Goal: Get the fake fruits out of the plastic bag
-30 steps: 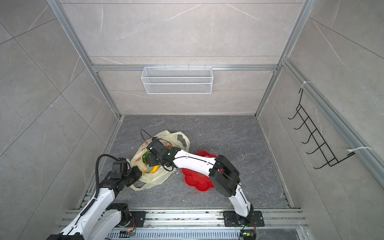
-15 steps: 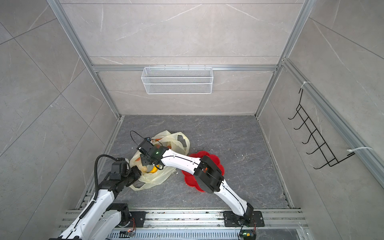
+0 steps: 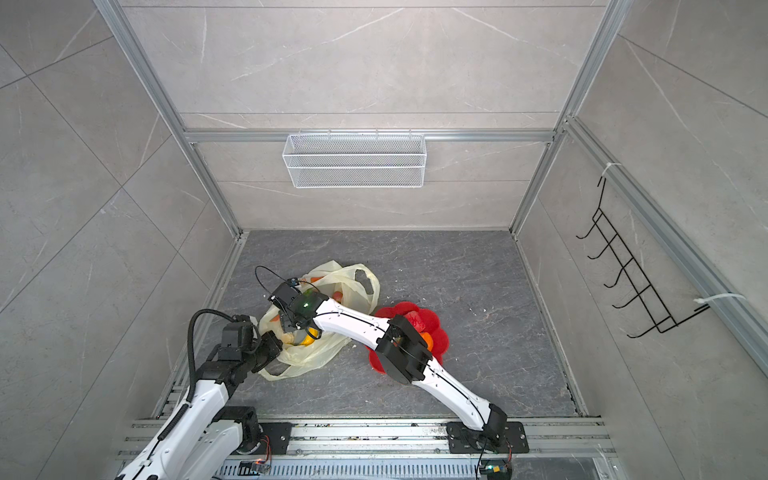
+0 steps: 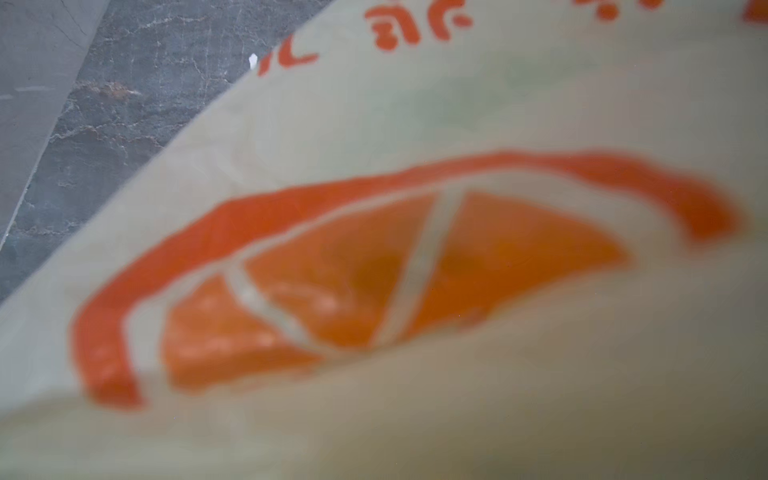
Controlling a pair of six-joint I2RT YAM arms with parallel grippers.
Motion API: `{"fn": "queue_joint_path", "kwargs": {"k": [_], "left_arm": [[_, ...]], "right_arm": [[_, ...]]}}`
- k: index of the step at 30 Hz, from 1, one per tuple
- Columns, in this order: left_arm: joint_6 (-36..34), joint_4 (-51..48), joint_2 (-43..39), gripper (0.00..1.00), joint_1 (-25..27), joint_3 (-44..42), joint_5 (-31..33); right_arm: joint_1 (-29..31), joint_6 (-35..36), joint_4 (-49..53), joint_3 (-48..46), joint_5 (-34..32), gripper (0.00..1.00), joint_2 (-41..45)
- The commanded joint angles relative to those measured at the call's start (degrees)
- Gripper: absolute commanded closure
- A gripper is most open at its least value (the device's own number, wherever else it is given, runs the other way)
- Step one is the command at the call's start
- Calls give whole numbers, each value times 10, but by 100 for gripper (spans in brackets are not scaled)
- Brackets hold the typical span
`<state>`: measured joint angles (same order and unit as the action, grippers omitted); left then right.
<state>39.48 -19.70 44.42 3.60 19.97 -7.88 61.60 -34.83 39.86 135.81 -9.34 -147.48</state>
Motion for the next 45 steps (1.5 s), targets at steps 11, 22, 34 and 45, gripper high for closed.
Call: {"fn": "queue_joint_path", "kwargs": {"k": [11,22,34,45], "left_arm": [[-10,12,-4,97,-1,-3,-13],[-9,11,-5,97,0,-3,-13],[-11,11,-6,97,-1,-3,-14],[-11,11,-7,97,-1,-4,-14]], "right_arm": [[2,9,63,85,-22,35,-67],[3,-5,16,9,-15,45,-3],[-2,-47,-142,-201,6,45,147],[-24,-107,-244,-341,29,46,231]]}}
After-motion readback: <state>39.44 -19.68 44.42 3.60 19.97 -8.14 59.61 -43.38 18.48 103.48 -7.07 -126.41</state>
